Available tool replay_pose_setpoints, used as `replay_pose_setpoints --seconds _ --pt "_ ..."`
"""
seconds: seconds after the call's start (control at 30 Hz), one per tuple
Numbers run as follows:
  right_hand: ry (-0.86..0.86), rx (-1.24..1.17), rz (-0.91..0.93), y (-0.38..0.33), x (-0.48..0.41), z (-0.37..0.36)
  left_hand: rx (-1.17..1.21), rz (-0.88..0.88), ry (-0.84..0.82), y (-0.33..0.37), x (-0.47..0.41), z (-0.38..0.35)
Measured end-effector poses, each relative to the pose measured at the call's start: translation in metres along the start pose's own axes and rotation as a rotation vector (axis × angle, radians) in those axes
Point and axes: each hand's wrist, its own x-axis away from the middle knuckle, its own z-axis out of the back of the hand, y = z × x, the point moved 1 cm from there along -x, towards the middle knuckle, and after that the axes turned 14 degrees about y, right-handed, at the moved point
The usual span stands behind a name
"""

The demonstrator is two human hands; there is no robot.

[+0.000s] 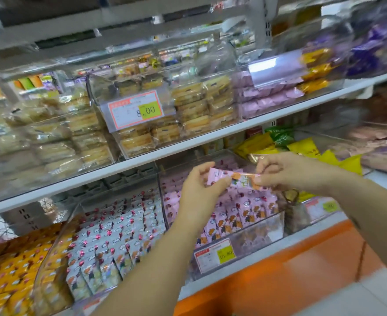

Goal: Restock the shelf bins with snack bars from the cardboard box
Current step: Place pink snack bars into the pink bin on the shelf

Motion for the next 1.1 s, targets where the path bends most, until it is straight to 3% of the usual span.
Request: replay_pose_setpoints --seconds 0.13,0.37,0.53,0.77,1.1 --pt "0.079 0.341 0.178 0.014 0.003 0.013 -0.053 -0.048 0.019 -0.001 0.000 -0.016" --pt "0.059 0.734 0.263 0.047 -0.005 0.009 -0.364 -0.177 -0.139 -0.013 -0.001 -0.037" --pt "0.089 0.828 0.264 0.059 -0.010 -0.008 -0.485 -0.230 -0.225 -0.016 -0.007 -0.049" --pt "0.098 1.030 0.291 0.053 -0.008 -0.015 -0.569 -0.143 -0.267 -0.019 -0.010 -0.048" --pt "0.068 1.127 0.348 0.051 -0.013 -0.016 -0.387 -0.170 -0.161 -0.024 -0.003 -0.038"
